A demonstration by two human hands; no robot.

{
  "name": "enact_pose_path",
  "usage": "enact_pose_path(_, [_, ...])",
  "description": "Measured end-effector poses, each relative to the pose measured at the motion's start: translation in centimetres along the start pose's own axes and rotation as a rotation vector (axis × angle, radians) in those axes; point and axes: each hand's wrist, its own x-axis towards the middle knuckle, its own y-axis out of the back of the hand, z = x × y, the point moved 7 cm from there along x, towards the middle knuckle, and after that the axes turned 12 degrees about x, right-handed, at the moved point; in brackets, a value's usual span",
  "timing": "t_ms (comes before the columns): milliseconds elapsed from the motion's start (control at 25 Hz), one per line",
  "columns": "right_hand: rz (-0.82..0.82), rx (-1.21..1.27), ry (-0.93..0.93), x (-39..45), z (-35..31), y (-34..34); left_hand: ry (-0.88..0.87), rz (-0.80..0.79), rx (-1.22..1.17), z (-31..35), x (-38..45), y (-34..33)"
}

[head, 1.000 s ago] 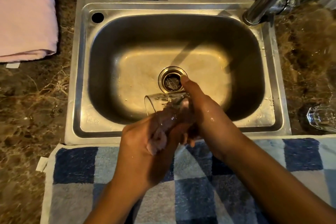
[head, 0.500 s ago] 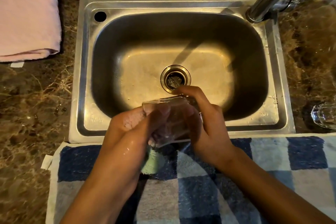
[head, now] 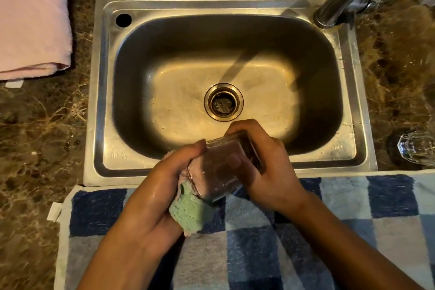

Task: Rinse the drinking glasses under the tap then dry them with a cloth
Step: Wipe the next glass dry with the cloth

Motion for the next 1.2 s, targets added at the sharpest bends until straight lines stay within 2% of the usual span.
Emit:
enact_pose_path(80, [-0.013, 0.07, -0.109, -0.3, 0.2, 0.1, -0.129, 0.031, 0.105, 0.6, -0.6, -0.2])
enact_pose_path(120, [0.005, 0.121, -0.221, -0.4, 0.5, 0.1, -0.263, 0.084, 0.264, 1.1, -1.2, -0.6])
enact_pose_path(200, [0.034, 0.231, -0.513, -0.9, 1.6, -0.2, -0.6, 0.241, 0.726, 2.2, -2.6, -1.8])
enact_pose_path(240, [0.047, 0.27, -0.622, -1.2, 2.1, -0.4, -0.721, 0.308, 0.946, 1.9, -2.9, -2.5])
enact_pose_path(280, [0.078, 0.294, -0.667, -1.2, 2.3, -0.3, -0.795, 0.337, 1.052, 1.9, -3.0, -3.6])
enact_pose_path(320, [0.117, 0.289, -0.657, -1.1, 2.3, -0.2, -0.789, 0.343, 1.035, 1.8, -2.9, -4.0])
enact_pose_path(360, [0.156, 0.26, -0.599, -0.9, 2.1, 0.0, -0.671, 0.297, 0.81, 1.8, -2.3, -3.5])
enact_pose_path(440, [0.173, 0.093, -0.398, -0.6, 1.3, 0.4, -0.259, 0.091, 0.217, -0.1, -0.3, -2.3])
enact_pose_path(480, [0.13, -0.004, -0.306, -0.4, 0.9, 0.4, -0.109, 0.004, -0.002, -1.1, 0.2, -1.7])
enact_pose_path(560, [0.049, -0.055, -0.233, -0.4, 0.8, 0.2, 0.055, -0.05, -0.16, -2.3, 0.3, -0.7])
enact_pose_path(600, [0.065, -0.029, -0.242, -0.5, 0.9, 0.3, 0.047, -0.05, -0.179, -2.4, 0.2, -0.4])
enact_pose_path(680, [0.222, 0.148, -0.374, -1.4, 1.9, 0.2, -0.131, 0.036, -0.109, -2.4, 0.1, 0.2])
enact_pose_path(760, [0.377, 0.487, -0.558, -2.6, 3.3, -1.6, -0.34, 0.134, -0.021, -1.8, -0.4, -0.1])
enact_pose_path(800, [0.424, 0.634, -0.587, -3.0, 3.5, -2.8, -0.397, 0.15, 0.024, -1.7, -0.5, -0.6])
enact_pose_path(960, [0.579, 0.874, -0.44, -2.3, 2.8, -3.6, -0.421, 0.159, 0.222, -2.2, -0.8, -2.1])
enact_pose_path(1080, [0.569, 1.091, -0.515, -1.4, 3.2, -3.5, -0.544, 0.097, 0.373, -1.4, -1.2, -2.6])
enact_pose_path(1200, [0.564, 1.099, -0.592, -0.9, 3.6, -2.2, -0.47, 0.004, 0.301, -1.5, -0.8, -2.2])
